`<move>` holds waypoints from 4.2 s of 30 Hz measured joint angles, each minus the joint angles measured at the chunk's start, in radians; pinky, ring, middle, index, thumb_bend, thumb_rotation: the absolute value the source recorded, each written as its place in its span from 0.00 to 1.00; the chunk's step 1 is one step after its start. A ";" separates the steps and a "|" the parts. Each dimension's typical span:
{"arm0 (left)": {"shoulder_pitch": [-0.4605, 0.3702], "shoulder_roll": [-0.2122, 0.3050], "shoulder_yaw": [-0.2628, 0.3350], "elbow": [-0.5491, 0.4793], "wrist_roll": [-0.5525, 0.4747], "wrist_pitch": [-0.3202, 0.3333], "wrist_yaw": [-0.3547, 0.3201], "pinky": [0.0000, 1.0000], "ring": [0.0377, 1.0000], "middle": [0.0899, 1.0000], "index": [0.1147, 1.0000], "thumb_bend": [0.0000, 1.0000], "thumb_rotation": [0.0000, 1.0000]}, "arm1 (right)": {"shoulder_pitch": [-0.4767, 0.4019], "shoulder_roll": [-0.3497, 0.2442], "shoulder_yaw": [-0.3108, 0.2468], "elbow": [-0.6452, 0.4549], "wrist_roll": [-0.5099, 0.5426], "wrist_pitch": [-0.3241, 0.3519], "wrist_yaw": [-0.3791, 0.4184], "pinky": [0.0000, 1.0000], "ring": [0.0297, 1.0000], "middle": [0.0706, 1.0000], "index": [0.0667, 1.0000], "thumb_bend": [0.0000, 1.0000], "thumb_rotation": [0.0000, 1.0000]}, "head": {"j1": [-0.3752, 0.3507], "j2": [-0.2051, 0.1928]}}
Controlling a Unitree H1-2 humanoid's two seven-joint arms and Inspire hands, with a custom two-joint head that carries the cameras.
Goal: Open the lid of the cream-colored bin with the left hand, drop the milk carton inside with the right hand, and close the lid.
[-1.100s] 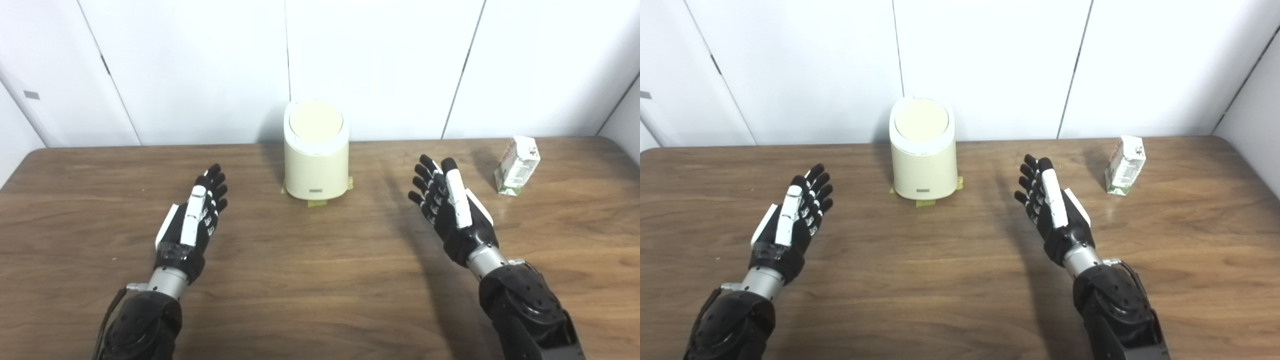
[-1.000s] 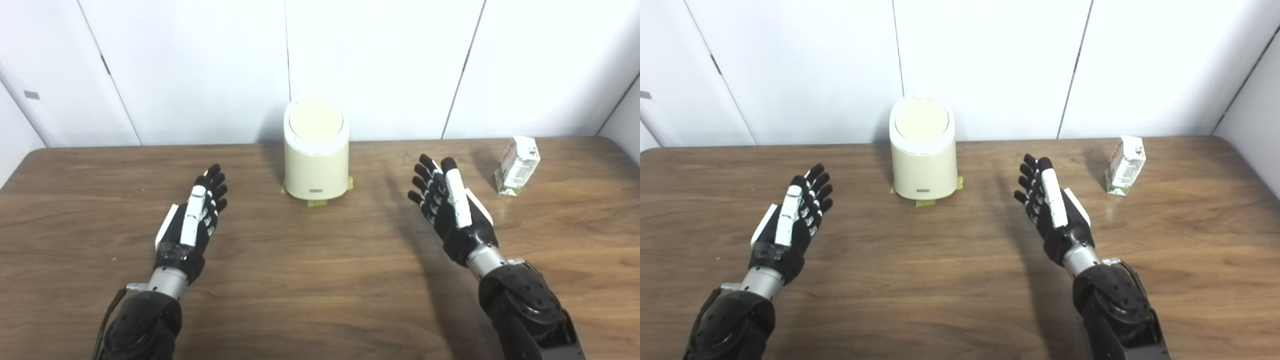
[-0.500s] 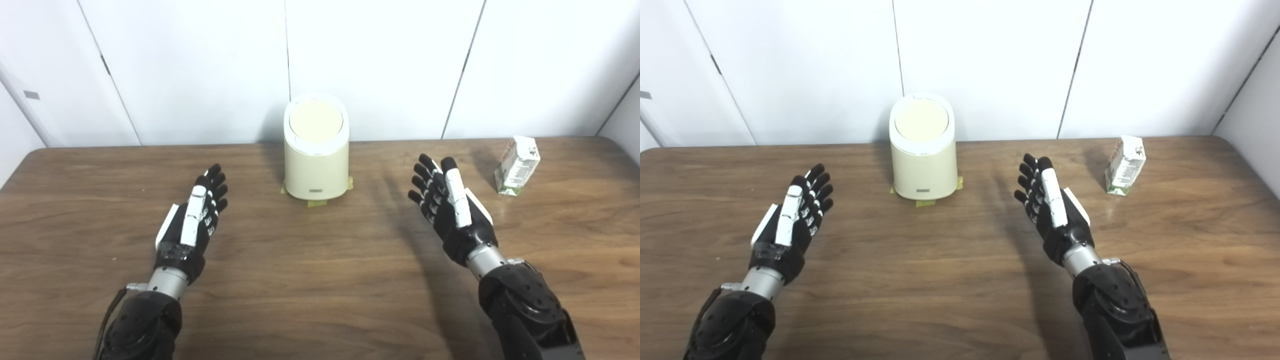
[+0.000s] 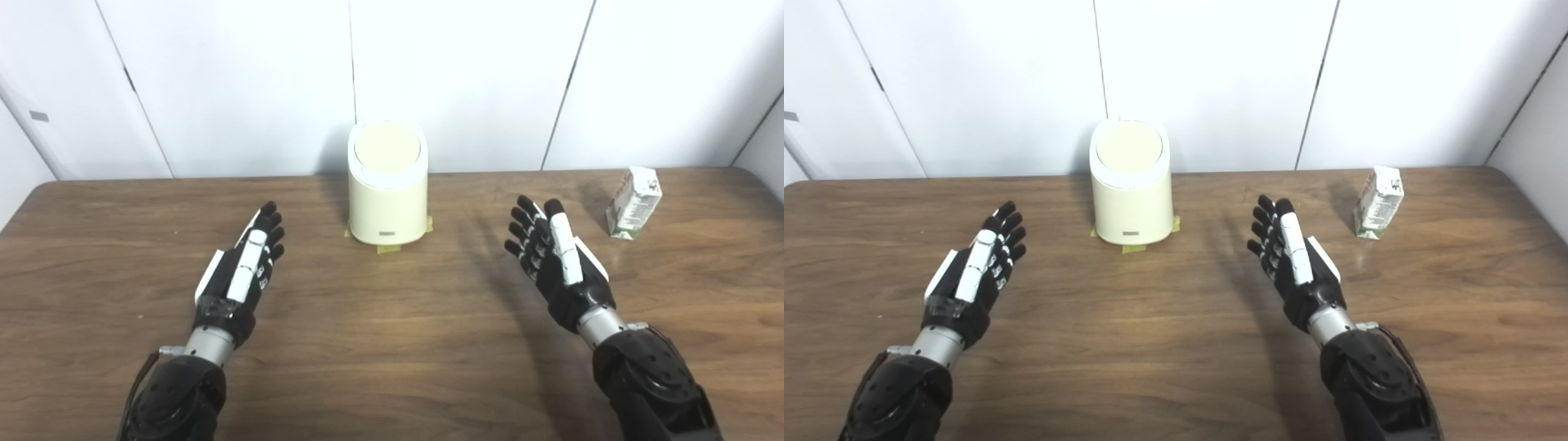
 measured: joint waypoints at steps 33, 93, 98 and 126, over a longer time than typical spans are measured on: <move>-0.746 -0.001 -0.153 0.627 0.736 0.050 -0.203 0.82 0.91 0.94 0.93 0.85 0.01 | 0.022 0.011 -0.006 0.021 -0.048 -0.001 0.097 0.94 1.00 1.00 1.00 0.58 1.00 | -0.011 -0.022; -0.827 0.093 -0.465 0.768 0.852 -0.101 -0.088 0.75 0.86 0.88 0.84 0.81 0.03 | 0.019 0.082 -0.012 0.001 -0.095 0.000 0.074 0.95 1.00 0.99 1.00 0.58 1.00 | -0.032 0.006; -0.774 0.046 -0.272 0.636 0.681 -0.007 -0.116 0.70 0.80 0.84 0.85 0.56 0.34 | 0.018 0.086 -0.014 0.000 -0.094 0.000 0.067 0.95 1.00 0.99 1.00 0.60 1.00 | -0.034 0.015; -0.200 -0.073 0.002 0.122 0.369 0.028 0.039 0.89 0.91 0.92 0.94 0.51 1.00 | -0.001 0.071 -0.144 0.012 -0.201 -0.113 -0.049 0.75 0.84 0.87 0.84 0.68 0.10 | -0.113 0.026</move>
